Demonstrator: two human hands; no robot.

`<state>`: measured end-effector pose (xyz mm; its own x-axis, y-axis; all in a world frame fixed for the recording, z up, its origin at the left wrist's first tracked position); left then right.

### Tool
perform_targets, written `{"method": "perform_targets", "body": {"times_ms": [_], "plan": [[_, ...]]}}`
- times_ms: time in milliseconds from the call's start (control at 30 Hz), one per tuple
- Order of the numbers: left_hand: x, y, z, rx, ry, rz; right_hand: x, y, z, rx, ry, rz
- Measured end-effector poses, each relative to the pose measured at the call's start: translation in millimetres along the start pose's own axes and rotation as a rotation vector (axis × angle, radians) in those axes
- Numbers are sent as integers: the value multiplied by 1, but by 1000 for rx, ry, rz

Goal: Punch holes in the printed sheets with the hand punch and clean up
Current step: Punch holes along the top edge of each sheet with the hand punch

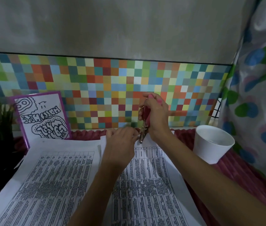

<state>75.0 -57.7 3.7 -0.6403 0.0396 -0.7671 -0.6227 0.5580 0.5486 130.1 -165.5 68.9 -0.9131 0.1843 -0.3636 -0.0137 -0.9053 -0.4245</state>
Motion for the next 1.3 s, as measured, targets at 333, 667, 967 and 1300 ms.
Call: {"method": "perform_targets", "body": {"times_ms": [333,667,967,1300], "plan": [[0,6,19,69,19,-41,-21,28,19,131,94,72],[1,3,23,124,44,-18,-26,36,19,19,104,57],[0,7,22,116,53,-25,-26,34,20,2,165,53],[-22,-6,-32,-25,-73,58,-31,31,27,-7,175,39]]}}
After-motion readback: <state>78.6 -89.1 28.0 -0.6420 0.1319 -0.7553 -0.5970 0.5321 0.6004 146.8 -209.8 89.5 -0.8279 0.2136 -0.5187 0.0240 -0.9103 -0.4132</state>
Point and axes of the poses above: each hand's wrist, its own x-axis away from the middle knuckle, its own y-axis out of the back of the hand, z = x × y, the point moved 2 cm from there along -x, towards the middle knuckle, and after that the axes turned 7 degrees about -z, right-handed, at the moved point
